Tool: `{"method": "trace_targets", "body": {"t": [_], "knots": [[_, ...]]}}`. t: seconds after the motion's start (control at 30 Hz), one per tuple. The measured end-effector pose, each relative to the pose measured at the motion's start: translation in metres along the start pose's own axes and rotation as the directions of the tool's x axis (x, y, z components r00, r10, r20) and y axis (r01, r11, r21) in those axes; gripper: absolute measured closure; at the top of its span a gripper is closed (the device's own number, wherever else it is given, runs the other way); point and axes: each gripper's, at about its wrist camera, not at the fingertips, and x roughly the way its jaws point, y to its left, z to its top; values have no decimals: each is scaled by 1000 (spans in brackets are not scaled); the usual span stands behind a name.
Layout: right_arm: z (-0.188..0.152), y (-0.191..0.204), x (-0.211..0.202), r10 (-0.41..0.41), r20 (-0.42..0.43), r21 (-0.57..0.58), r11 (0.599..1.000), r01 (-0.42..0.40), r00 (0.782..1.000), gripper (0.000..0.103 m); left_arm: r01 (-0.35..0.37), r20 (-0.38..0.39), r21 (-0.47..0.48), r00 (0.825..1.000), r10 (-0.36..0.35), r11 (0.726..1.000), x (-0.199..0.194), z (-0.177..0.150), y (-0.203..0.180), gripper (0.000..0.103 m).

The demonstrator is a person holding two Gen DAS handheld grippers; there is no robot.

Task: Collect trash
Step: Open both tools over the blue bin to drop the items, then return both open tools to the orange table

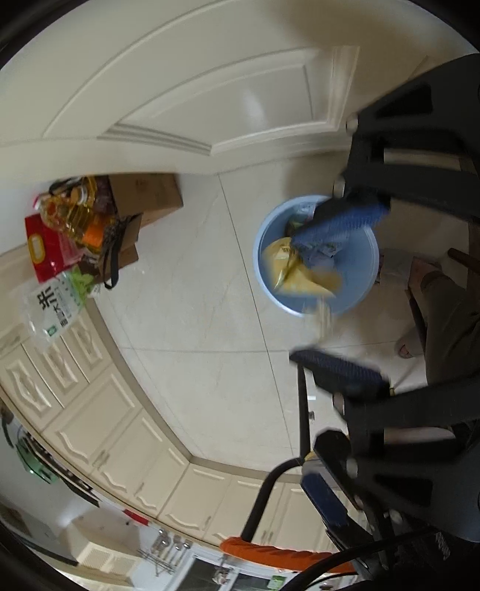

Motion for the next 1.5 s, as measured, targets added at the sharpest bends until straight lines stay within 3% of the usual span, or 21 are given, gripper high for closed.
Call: {"method": "trace_targets", "body": {"t": [0.13, 0.23, 0.5, 0.67, 0.9, 1.07, 1.5], "knots": [[-1, -6, -11, -24, 19, 23, 999, 24, 1000, 8, -16, 2, -5, 1000, 16, 1000, -8, -7, -3, 17], [-4, -9, -23, -37, 32, 45, 998, 36, 999, 1, -22, 24, 4, 999, 22, 1000, -20, -14, -10, 16], [-10, 5, -75, -48, 106, 41, 998, 44, 993, 0, 1, 134, 20, 991, -3, 1000, -83, -44, -9, 16], [-16, 31, -117, -34, 175, 2, 999, 34, 984, 0, 7, 229, -11, 973, -4, 1000, -127, -65, 6, 16], [-33, 98, -178, 21, 277, -106, 994, 9, 961, 0, -12, 364, -90, 930, 44, 996, -194, -121, 54, 14], [-55, 163, -211, 72, 328, -211, 977, -1, 942, 0, -32, 452, -158, 887, 101, 987, -236, -171, 90, 9], [-143, 328, -256, 216, 379, -490, 872, -3, 900, 0, -51, 587, -348, 766, 261, 936, -332, -332, 162, 2]]}}
